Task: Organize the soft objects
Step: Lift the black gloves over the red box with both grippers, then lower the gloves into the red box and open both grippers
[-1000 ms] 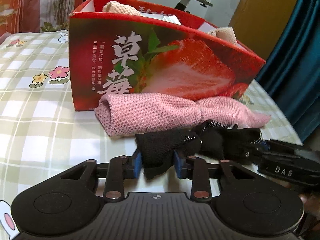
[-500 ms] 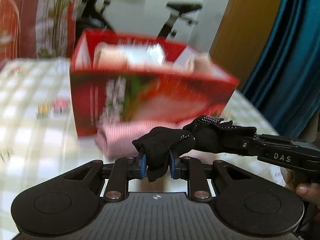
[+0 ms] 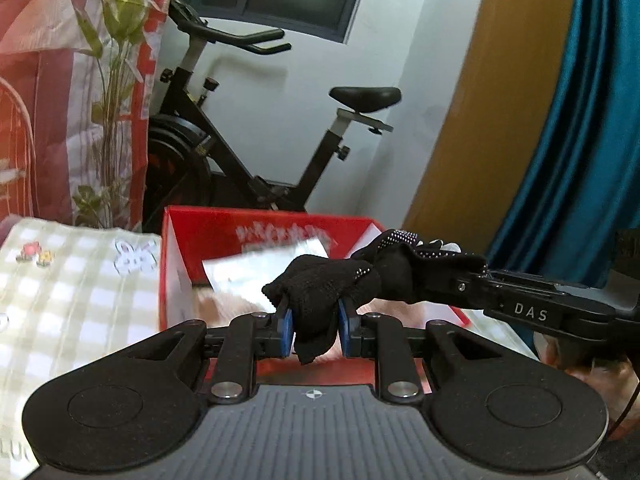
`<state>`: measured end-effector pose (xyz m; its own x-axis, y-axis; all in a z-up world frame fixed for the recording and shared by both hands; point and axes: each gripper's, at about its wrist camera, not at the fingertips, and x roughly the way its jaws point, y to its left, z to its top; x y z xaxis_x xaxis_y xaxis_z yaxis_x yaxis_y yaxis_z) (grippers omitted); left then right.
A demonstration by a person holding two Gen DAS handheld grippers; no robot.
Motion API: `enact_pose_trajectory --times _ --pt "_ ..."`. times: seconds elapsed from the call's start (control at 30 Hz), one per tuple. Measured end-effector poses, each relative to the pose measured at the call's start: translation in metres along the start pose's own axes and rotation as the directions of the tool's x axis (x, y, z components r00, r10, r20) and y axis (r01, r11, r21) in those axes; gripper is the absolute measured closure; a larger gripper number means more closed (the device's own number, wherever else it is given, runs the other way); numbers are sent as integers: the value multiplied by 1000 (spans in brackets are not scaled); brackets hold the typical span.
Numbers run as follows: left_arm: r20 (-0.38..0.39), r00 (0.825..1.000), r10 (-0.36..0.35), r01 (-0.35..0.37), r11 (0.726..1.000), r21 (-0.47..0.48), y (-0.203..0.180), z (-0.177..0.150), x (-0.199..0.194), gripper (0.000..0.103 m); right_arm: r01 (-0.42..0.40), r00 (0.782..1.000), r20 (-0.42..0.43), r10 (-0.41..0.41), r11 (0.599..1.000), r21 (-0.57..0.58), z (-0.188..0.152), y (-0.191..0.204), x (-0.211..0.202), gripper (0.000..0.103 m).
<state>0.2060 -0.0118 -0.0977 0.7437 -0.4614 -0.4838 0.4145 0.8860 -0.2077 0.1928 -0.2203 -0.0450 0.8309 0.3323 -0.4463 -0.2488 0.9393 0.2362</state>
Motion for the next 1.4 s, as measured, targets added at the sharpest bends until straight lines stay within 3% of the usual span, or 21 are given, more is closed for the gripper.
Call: enact_pose_trajectory --times 0.23,0.37,0.57,0.87,1.0,1.1,1.17,1.23,1.4 --pt "-30 998 59 -60 998 -28 26 27 36 80 21 998 -54 -22 1000 -20 23 -3 64 90" --pt "-64 994 90 -91 996 1 33 29 55 80 44 994 -97 -50 997 -62 25 -1 98 90" --pt "-152 982 113 -117 993 -16 49 23 86 80 69 970 -232 -76 997 -38 12 -8 145 90" --pt "-280 951 128 -136 991 -9 56 19 111 79 96 926 -363 -103 995 -37 -1 -6 171 90" --pt "-278 951 138 -143 990 2 52 18 107 77 110 926 -360 -112 994 -25 -1 -8 167 87" --pt "-257 958 128 -129 992 14 48 21 97 50 135 939 -318 -130 991 -4 -1 -7 157 80" --pt "-235 962 142 -140 990 25 45 23 89 24 158 945 -289 -155 987 -14 0 -4 148 74" --pt "-203 967 154 -153 988 22 42 27 80 10 159 951 -265 -160 987 -25 3 -3 136 57" --pt "-165 972 167 -166 986 16 36 32 57 4 154 966 -201 -161 987 -48 12 0 104 26"
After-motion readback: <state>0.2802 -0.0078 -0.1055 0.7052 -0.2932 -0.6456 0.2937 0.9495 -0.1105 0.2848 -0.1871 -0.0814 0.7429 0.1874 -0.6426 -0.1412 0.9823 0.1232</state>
